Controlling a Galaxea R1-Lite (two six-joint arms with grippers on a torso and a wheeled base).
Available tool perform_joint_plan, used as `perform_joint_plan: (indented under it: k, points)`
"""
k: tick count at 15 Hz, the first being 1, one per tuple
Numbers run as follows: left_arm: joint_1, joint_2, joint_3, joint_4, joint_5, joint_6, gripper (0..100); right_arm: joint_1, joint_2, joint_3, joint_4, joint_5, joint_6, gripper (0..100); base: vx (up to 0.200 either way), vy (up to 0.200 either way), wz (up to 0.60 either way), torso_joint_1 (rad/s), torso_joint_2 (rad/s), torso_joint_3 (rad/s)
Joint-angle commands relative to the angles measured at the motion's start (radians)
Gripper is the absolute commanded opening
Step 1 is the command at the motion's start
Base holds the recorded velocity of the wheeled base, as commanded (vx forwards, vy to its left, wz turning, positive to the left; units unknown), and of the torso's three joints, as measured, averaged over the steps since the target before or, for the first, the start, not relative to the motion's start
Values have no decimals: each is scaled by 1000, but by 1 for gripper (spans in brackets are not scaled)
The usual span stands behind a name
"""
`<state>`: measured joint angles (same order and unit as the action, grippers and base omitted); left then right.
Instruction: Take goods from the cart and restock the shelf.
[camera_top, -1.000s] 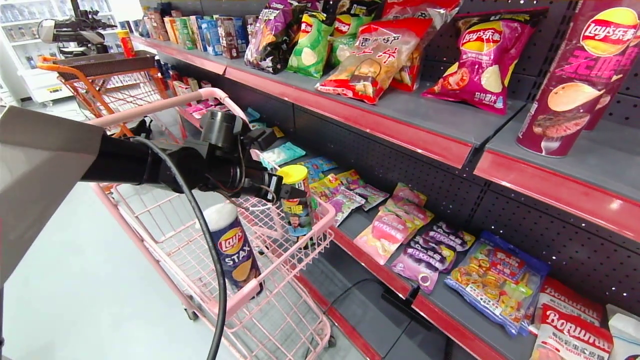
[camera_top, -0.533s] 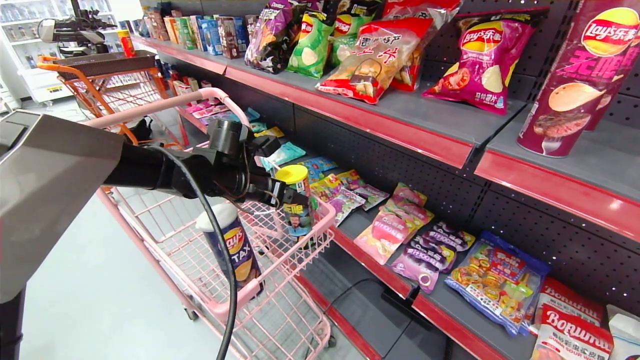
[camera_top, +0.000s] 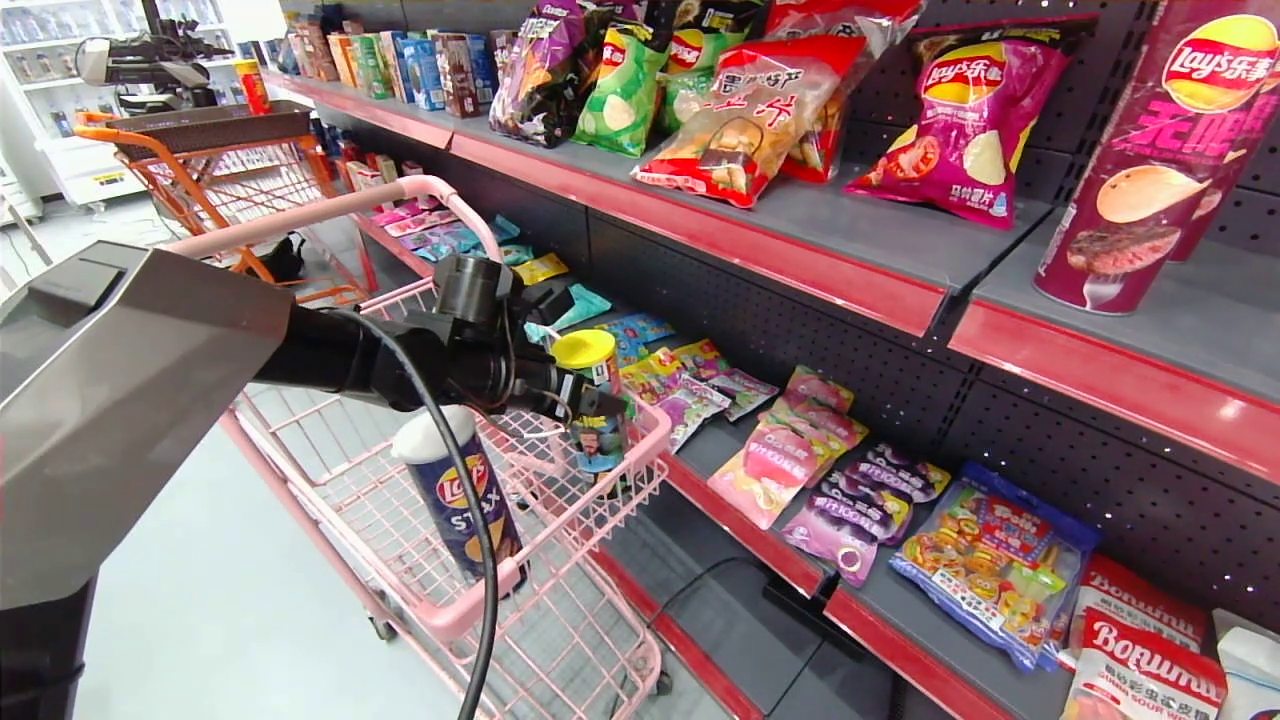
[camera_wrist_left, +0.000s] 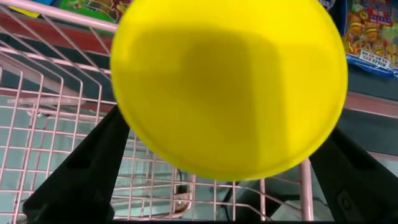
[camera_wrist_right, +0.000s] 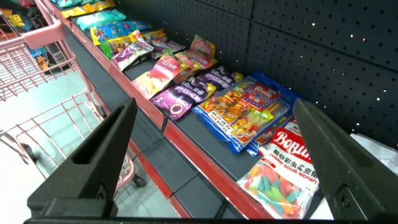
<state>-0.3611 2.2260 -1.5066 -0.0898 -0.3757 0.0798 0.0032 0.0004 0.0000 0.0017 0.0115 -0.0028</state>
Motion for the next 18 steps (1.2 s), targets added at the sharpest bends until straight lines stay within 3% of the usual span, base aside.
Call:
perform_joint_plan:
  k: [1, 7, 8, 18]
  points:
    - [-9, 9, -6, -1, 0, 0, 100, 0, 0, 0, 0, 1, 0, 100, 0, 0, 0, 0, 0, 0]
    - [-10, 40, -15, -2, 9, 0, 100, 0, 0, 0, 0, 1, 0, 100, 0, 0, 0, 0, 0, 0]
    - [-9, 43, -15, -4, 17, 0, 0, 0, 0, 0, 0, 1, 0, 100, 0, 0, 0, 0, 0, 0]
    - [10, -9, -41, -31, 35, -6, 0, 0, 0, 0, 0, 1, 0, 100, 0, 0, 0, 0, 0, 0]
